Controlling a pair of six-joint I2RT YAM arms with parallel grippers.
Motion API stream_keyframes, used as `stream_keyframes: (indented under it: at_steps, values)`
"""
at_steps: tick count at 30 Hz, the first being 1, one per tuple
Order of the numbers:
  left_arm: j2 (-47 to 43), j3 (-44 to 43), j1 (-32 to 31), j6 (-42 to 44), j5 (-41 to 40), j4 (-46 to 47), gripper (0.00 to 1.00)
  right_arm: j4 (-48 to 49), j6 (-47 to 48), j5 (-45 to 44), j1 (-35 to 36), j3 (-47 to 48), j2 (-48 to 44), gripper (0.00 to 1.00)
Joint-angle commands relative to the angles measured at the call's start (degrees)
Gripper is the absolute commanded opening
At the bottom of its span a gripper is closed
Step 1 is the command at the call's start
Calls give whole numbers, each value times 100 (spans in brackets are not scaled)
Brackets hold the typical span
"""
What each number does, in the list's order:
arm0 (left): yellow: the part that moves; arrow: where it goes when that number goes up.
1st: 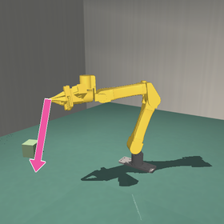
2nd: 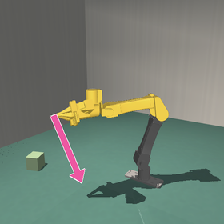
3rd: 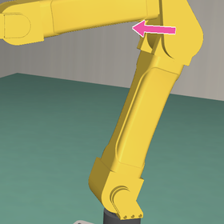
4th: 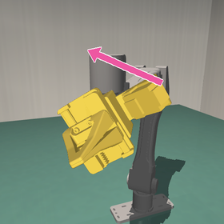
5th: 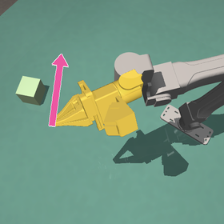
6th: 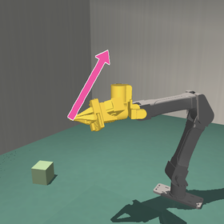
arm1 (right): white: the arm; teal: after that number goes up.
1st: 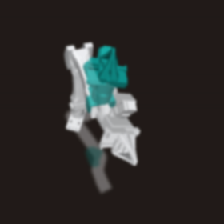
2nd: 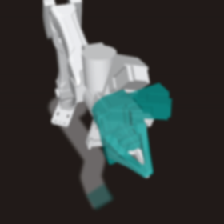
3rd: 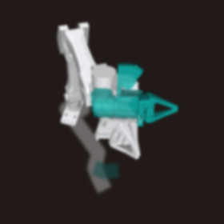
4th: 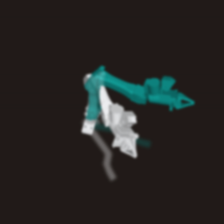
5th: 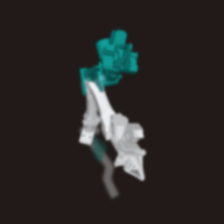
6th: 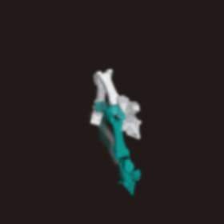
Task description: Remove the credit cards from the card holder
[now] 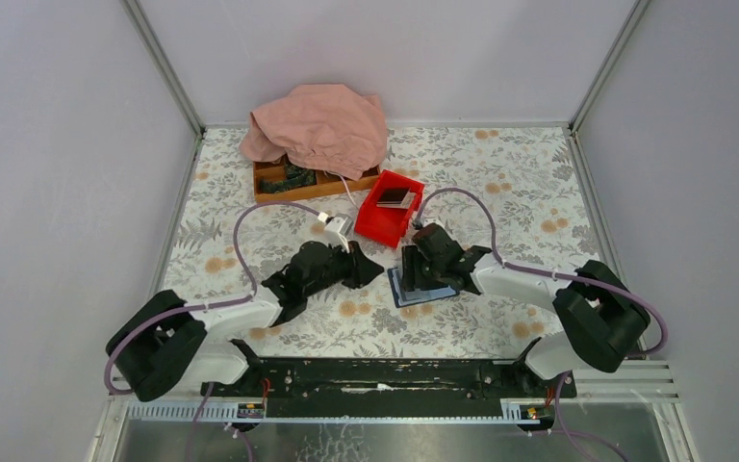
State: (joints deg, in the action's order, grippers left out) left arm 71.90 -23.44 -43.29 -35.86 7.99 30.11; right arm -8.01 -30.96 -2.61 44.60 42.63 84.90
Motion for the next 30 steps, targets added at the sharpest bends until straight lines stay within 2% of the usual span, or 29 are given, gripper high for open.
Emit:
stream_keyframes:
  at_steps: [1, 9, 12, 14, 30]
  values:
    - [417, 136, 31, -446, 398, 1130, 26, 525, -207, 590, -226, -232, -286, 61]
    - [999, -38, -85, -345, 66, 1060, 18, 774, -275, 885, -524, -531, -568, 60]
    - [1288, -145, -167, -375, 37, 1106, 5, 843, -291, 988, -591, -594, -623, 60]
    - [1467, -240, -228, -414, 36, 1147, 0, 845, -283, 1018, -606, -606, -632, 59]
    - [2693, -1271, -579, -458, 117, 1007, 0, 945, -264, 1286, -902, -848, -980, 60]
